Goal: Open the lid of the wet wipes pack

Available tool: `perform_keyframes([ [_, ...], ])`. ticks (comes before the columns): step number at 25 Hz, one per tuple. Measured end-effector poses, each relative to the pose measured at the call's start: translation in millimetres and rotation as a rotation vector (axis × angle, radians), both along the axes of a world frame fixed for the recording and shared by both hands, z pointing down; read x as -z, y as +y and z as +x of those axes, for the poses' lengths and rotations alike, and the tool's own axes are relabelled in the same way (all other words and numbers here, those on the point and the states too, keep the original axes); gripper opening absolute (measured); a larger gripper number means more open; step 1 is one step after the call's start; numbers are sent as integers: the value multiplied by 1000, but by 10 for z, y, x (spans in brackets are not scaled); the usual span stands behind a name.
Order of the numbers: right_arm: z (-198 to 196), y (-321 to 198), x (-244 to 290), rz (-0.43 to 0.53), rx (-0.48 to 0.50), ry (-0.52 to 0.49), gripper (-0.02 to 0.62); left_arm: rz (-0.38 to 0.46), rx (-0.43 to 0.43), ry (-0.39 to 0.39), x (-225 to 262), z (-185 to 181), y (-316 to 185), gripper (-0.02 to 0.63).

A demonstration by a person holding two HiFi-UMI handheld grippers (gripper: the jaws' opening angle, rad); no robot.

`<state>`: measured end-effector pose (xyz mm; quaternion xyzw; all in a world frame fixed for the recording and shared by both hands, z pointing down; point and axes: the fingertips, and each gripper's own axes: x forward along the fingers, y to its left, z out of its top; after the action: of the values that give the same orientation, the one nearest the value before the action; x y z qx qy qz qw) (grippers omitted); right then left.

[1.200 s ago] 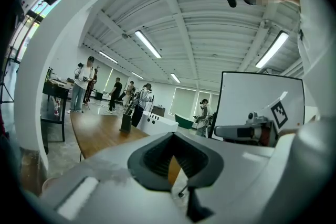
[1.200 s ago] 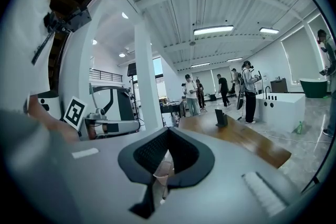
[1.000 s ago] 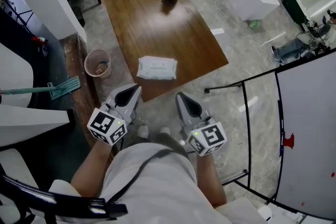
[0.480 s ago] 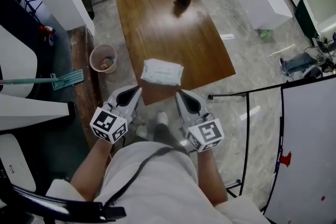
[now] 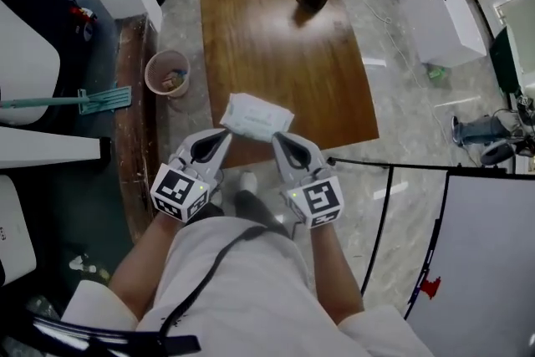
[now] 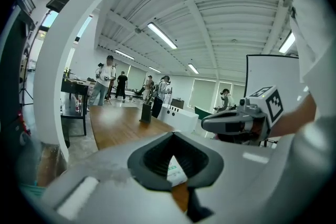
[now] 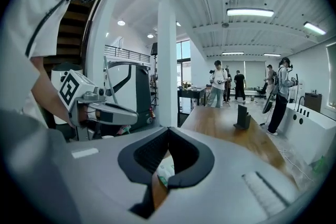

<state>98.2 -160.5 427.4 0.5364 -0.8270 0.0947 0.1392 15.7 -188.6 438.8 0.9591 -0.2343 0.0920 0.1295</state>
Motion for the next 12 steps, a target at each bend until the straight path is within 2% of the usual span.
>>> perform_keyframes([
  [7, 10, -289, -354, -46, 104, 54, 12, -40, 38, -50, -355, 174, -118, 6],
  [12, 12, -399, -711, -124, 187, 120, 69, -90, 78, -89, -624, 255, -178, 6],
])
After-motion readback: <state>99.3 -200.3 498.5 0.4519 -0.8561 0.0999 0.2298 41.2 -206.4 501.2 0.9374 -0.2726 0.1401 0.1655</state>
